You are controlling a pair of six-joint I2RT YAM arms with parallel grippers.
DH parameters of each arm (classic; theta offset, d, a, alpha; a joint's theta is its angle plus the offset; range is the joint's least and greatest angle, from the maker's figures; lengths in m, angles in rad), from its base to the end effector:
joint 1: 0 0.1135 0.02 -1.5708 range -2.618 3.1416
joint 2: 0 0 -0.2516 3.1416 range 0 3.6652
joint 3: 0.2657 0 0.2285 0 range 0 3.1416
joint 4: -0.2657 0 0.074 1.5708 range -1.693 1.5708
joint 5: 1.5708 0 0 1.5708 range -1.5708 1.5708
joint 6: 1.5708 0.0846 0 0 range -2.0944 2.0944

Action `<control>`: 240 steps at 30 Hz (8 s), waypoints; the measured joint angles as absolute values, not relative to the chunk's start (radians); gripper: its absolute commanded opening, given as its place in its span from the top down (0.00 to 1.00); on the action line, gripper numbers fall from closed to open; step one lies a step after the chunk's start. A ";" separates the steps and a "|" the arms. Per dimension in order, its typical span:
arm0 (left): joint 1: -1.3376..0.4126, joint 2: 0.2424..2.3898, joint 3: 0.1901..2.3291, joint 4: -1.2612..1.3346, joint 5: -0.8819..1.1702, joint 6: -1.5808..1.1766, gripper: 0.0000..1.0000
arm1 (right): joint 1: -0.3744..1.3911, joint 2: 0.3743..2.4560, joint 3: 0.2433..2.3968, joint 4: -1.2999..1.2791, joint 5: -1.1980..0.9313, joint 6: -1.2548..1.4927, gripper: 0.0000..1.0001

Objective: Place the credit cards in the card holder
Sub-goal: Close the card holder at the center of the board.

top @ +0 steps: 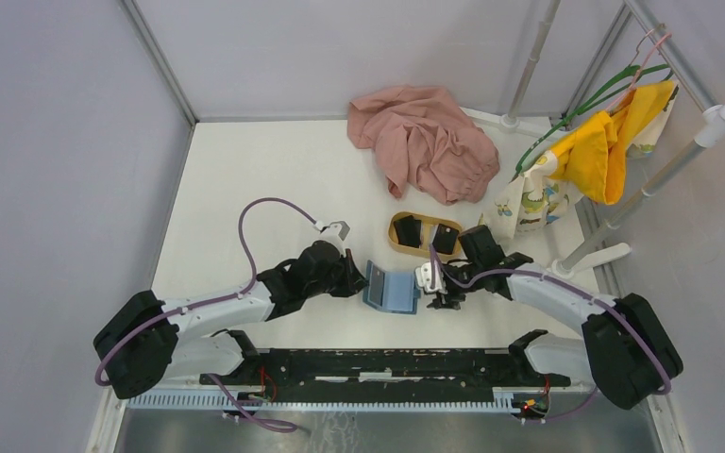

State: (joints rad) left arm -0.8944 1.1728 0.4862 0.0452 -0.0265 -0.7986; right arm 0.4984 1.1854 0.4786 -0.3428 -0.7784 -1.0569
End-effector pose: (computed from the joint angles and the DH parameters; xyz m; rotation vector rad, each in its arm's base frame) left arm 0.1633 -0.1999 0.1572 0.0976 2.3640 -0.8676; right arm 0.1463 0.1472 0.1327 -1.8225 1.4866 0.7498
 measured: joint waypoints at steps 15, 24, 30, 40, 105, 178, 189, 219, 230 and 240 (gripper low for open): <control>-0.894 1.165 0.477 0.057 -0.019 -0.799 0.98 | 0.618 1.354 0.535 -0.233 -0.647 -0.912 0.61; -0.894 1.166 0.474 0.053 -0.033 -0.801 0.98 | 0.631 1.363 0.548 -0.218 -0.587 -0.872 0.87; -0.895 1.154 0.452 -0.014 -0.126 -0.857 0.98 | 0.553 1.343 0.548 -0.201 -0.603 -0.874 0.89; -0.901 1.135 0.434 -0.056 -0.159 -0.919 0.98 | 0.471 1.448 0.599 -0.199 -0.643 -0.707 0.76; -1.030 1.533 0.798 -0.010 -0.059 -0.920 0.65 | 0.625 1.342 0.508 0.084 -0.434 -0.419 0.94; -0.978 1.648 0.683 0.285 -0.040 -0.870 0.98 | 0.793 1.229 0.470 -0.171 -0.707 -1.061 0.49; -0.980 1.611 0.694 0.196 -0.031 -0.868 0.93 | 0.846 1.237 0.469 -0.162 -0.488 -1.119 0.71; -0.915 1.436 0.659 0.167 -0.077 -0.544 0.37 | 0.617 1.052 0.411 -0.365 -0.727 -1.284 0.69; -0.879 1.591 0.661 0.235 0.019 -0.464 0.44 | 0.617 1.052 0.411 -0.364 -0.751 -1.271 0.67; -0.870 1.627 0.633 0.336 0.126 -0.487 0.57 | 0.606 1.053 0.441 -0.385 -0.768 -1.256 0.65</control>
State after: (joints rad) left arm -0.8703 1.6272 0.6327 0.3359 0.1261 -0.4873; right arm 0.6060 1.0534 0.4408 -0.3851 -0.7677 -1.2560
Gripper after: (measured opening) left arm 0.458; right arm 0.335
